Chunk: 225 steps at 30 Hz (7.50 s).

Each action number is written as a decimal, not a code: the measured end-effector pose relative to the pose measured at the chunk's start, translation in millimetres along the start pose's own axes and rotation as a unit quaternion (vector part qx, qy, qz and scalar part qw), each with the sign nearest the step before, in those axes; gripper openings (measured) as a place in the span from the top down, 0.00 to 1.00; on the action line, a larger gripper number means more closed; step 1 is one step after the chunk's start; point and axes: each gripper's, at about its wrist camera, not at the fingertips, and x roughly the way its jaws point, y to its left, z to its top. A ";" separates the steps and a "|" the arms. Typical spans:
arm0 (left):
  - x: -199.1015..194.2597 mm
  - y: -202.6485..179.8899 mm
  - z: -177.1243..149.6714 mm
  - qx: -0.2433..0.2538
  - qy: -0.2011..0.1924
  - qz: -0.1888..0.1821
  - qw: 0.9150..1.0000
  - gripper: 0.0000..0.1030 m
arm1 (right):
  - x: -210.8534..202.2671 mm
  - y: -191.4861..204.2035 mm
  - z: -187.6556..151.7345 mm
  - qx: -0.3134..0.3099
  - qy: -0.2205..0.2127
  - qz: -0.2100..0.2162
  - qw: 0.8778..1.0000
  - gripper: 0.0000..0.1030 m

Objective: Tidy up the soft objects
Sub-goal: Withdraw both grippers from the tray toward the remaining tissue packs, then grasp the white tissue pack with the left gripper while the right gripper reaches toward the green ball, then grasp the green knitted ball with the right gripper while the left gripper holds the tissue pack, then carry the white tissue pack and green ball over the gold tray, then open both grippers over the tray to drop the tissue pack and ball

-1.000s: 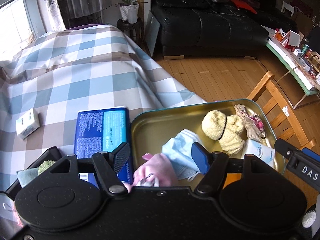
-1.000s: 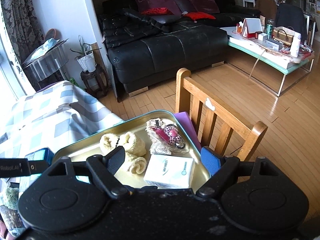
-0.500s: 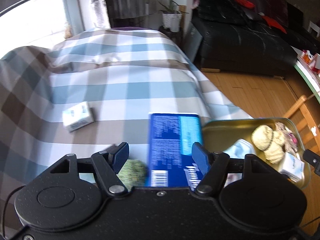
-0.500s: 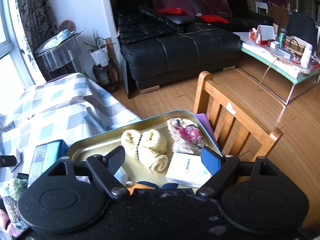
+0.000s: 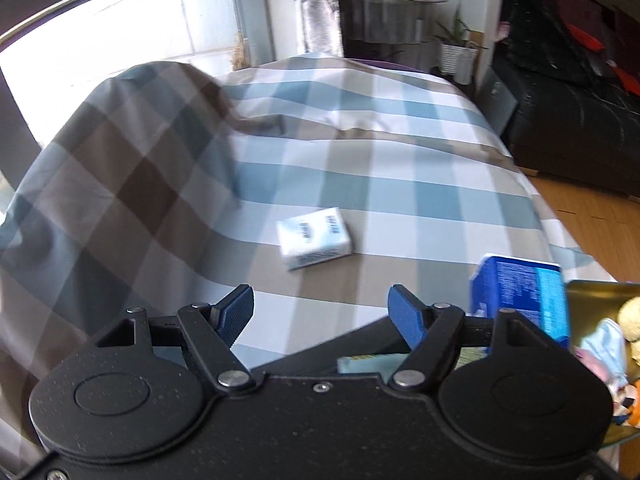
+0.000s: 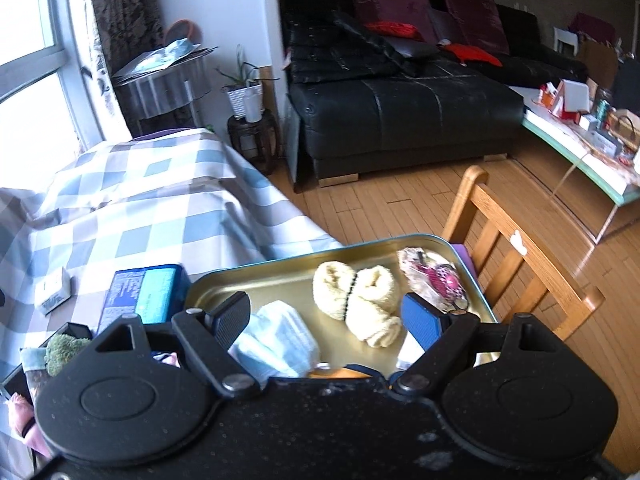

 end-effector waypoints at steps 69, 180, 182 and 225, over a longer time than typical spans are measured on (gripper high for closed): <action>189.2 37.2 44.4 -0.065 0.113 -0.023 0.991 0.32 | 36.9 252.7 -48.4 -0.310 0.106 0.135 0.935 0.19; -14.5 -150.2 5.2 0.149 -0.010 -0.106 0.983 0.33 | 11.1 -87.4 6.0 0.105 -0.037 -0.069 0.991 0.41; -16.2 -166.6 1.6 0.163 -0.006 -0.115 0.980 0.33 | 14.1 -95.8 1.4 0.110 -0.031 -0.069 0.991 0.41; -6.6 -214.4 -22.0 0.172 0.031 -0.135 0.975 0.27 | 9.6 -99.1 -12.9 0.110 -0.030 -0.007 0.993 0.24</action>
